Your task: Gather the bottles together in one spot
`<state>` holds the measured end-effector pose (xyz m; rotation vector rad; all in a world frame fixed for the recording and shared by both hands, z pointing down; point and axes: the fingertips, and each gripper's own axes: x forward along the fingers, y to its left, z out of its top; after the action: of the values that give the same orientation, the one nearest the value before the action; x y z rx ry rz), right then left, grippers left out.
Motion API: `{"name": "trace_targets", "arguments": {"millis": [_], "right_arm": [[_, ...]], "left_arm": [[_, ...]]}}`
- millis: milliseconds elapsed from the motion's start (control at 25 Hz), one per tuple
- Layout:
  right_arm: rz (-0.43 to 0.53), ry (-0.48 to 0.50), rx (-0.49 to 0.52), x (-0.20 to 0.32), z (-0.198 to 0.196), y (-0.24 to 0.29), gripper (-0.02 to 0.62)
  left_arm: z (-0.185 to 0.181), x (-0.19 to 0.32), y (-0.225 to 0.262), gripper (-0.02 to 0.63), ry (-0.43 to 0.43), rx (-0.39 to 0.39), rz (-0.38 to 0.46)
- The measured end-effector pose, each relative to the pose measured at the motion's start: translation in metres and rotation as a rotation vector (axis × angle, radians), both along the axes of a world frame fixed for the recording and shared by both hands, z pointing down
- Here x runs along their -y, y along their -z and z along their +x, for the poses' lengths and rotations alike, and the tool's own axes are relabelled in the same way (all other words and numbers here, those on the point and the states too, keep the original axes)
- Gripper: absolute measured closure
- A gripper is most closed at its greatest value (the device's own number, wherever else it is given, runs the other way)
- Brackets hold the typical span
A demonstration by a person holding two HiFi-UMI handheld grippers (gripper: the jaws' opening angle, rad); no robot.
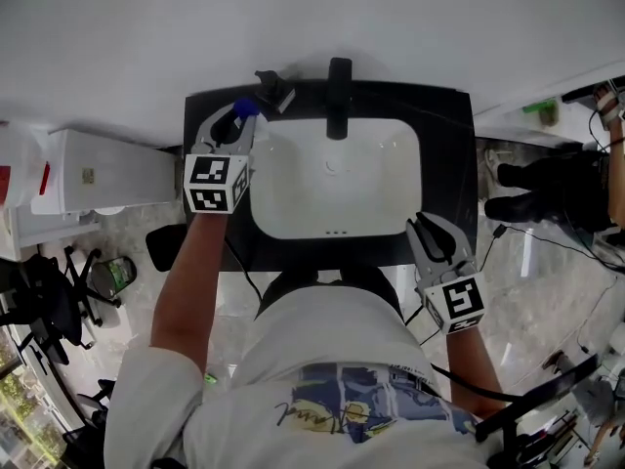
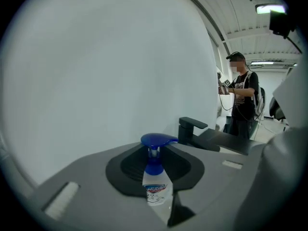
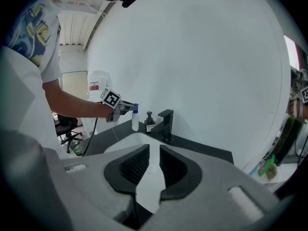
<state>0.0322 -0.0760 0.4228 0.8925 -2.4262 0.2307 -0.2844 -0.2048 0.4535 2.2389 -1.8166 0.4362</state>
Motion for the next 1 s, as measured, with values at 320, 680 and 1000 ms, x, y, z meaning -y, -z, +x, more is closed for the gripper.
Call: {"name": "trace_targets", "arguments": {"millis": [320, 680, 1000], "right_arm": [[-0.021, -0.042, -0.032, -0.006, -0.003, -0.005, 0.529], [-0.020, -0.072, -0.058, -0.010, -0.008, -0.005, 0.531], [-0.019, -0.072, -0.086, -0.012, -0.011, -0.001, 0.531]], "left_arm": [[-0.053, 0.037, -0.018, 0.531, 0.141, -0.031, 0.012], [-0.073, 0.058, -0.028, 0.531, 0.213, -0.075, 0.050], [-0.075, 0.053, -0.032, 0.528, 0.210, -0.082, 0.101]]}}
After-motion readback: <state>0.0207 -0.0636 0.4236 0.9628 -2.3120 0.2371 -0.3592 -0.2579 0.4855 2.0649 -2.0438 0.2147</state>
